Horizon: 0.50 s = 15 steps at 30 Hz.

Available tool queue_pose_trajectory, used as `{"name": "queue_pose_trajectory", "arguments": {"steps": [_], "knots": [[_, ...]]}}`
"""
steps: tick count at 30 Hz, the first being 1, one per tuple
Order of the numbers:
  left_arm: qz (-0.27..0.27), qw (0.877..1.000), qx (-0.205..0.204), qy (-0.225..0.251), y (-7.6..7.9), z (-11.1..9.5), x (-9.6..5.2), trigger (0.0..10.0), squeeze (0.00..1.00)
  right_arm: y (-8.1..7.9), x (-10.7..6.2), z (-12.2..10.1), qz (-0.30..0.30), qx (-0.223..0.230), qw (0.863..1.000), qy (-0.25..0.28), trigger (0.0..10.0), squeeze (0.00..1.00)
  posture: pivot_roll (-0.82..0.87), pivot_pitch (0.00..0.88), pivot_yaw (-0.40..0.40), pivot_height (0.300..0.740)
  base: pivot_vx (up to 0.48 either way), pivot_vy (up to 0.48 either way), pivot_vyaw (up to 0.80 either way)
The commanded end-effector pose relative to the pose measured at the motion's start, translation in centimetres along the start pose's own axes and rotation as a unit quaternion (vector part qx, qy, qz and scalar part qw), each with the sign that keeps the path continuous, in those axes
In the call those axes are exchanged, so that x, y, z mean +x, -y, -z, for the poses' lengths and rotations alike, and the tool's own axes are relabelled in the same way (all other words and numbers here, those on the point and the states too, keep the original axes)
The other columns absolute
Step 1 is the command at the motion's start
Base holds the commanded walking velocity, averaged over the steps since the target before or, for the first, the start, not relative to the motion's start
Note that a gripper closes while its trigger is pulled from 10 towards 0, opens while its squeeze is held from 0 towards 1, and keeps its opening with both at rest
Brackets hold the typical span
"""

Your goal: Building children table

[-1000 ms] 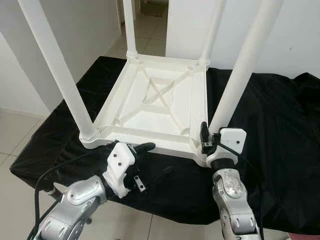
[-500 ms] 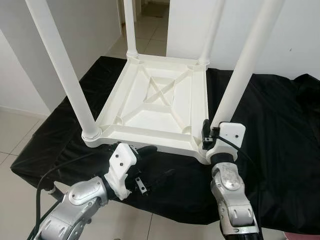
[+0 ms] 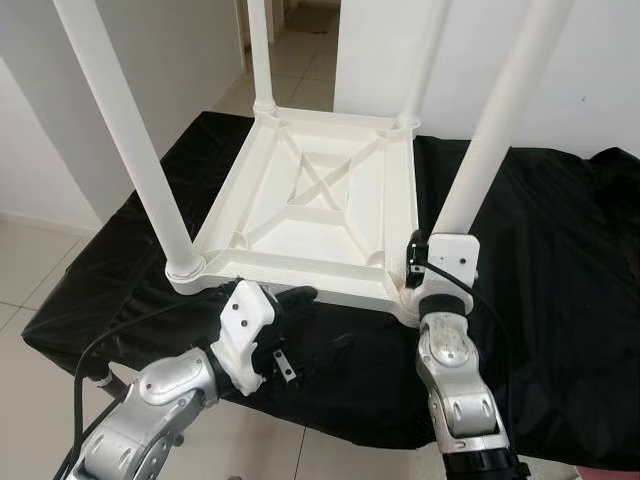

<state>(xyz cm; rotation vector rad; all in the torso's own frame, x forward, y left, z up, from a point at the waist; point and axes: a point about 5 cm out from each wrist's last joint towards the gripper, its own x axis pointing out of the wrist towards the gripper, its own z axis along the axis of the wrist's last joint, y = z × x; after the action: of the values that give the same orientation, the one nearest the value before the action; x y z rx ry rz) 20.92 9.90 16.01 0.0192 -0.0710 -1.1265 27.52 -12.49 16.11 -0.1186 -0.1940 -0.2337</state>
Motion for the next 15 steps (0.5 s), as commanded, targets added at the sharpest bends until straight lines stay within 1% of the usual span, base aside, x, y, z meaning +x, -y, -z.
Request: {"name": "queue_pose_trajectory", "arguments": {"steps": [1,4,7,10,11,12,14,15], "knots": [[-0.004,1.0,-0.004,-0.003,-0.1,0.0,-0.1,10.0,0.0,-0.5,0.1,0.1,-0.003,0.009,1.0,-0.008,10.0,0.0,-0.03,0.0,0.008,0.74,0.0,0.0,0.0],[-0.004,1.0,0.004,-0.01,-0.1,0.1,-0.2,10.0,0.0,-0.6,0.6,0.1,0.004,0.014,1.0,-0.011,10.0,0.0,-0.03,0.0,0.001,0.74,0.0,0.0,0.0],[-0.005,1.0,0.003,-0.011,-0.1,0.2,-0.2,10.0,0.0,-0.7,0.8,0.2,0.006,0.021,1.0,-0.017,10.0,0.0,-0.02,0.003,-0.003,0.74,0.0,0.0,0.0],[-0.011,1.0,-0.002,-0.016,-0.1,0.4,-0.4,10.0,0.0,-0.9,0.8,0.3,0.001,0.066,0.997,-0.033,10.0,0.0,-0.02,0.004,-0.002,0.74,0.0,0.0,0.0],[-0.013,1.0,-0.001,-0.019,-0.1,0.5,-0.5,10.0,0.0,-0.9,0.8,0.5,0.0,0.091,0.995,-0.045,9.9,0.0,-0.02,0.004,-0.003,0.74,0.0,0.0,0.0],[-0.013,1.0,-0.001,-0.019,-0.1,0.5,-0.5,10.0,0.0,-0.9,0.8,0.5,0.0,0.091,0.995,-0.045,9.9,0.0,-0.02,0.004,-0.003,0.74,0.0,0.0,0.0],[-0.017,1.0,0.0,-0.025,-0.1,0.8,-0.6,10.0,0.0,-1.0,0.8,0.6,-0.001,0.127,0.99,-0.058,10.0,0.0,-0.02,0.004,-0.004,0.74,0.0,0.0,0.0],[-0.019,0.999,0.0,-0.031,0.0,1.1,-0.7,10.0,0.0,-1.0,0.9,0.7,0.006,0.156,0.986,-0.067,9.3,0.0,-0.02,0.006,-0.007,0.74,0.0,0.0,0.0]]}}
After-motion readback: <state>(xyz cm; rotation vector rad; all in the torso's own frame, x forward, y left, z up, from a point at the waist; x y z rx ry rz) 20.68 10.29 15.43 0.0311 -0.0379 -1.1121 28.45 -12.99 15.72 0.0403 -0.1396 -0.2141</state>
